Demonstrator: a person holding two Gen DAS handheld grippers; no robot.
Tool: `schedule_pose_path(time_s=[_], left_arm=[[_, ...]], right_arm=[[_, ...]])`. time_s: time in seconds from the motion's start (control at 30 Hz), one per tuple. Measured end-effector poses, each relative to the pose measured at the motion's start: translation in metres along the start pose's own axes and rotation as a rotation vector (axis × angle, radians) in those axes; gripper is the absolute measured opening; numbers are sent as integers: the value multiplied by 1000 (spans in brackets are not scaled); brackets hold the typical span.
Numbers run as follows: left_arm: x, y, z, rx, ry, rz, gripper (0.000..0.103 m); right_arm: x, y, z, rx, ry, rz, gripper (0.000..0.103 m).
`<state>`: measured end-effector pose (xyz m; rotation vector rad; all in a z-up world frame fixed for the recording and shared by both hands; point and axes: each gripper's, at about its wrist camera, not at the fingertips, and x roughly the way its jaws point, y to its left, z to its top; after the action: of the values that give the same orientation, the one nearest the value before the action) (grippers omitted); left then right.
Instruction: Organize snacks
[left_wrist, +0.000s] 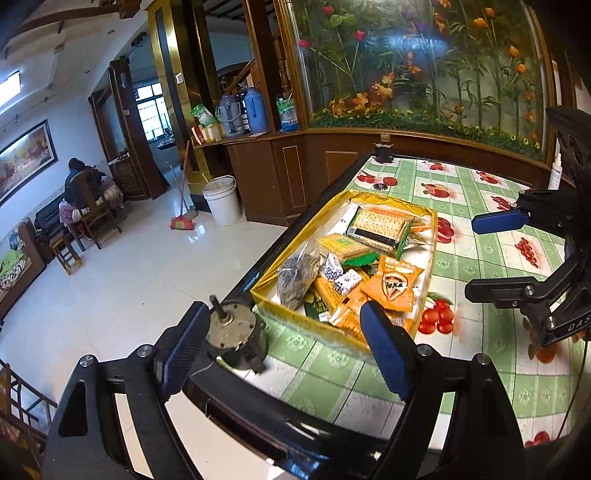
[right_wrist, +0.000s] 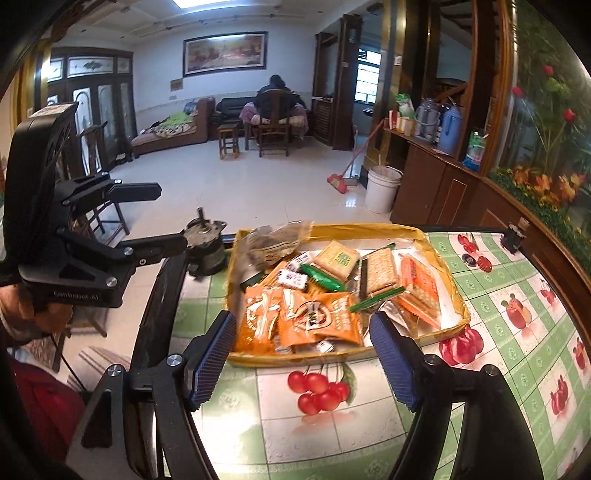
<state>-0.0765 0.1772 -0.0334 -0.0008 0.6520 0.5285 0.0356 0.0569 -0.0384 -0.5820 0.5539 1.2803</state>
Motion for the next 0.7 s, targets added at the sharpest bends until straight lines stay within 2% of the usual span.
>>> schedule_pose_path(time_s=[0.23, 0.5, 0.7], left_arm=[[-20, 10, -10, -36, -9, -8, 84], [-34, 8, -8, -48, -26, -43, 84], [-39, 12, -8, -76, -50, -34, 85]], right_arm=[[-7, 13, -8, -55, 4, 2, 76], [-18, 8, -15, -46, -21, -11, 76], [-23, 7, -14, -54, -36, -15, 76]])
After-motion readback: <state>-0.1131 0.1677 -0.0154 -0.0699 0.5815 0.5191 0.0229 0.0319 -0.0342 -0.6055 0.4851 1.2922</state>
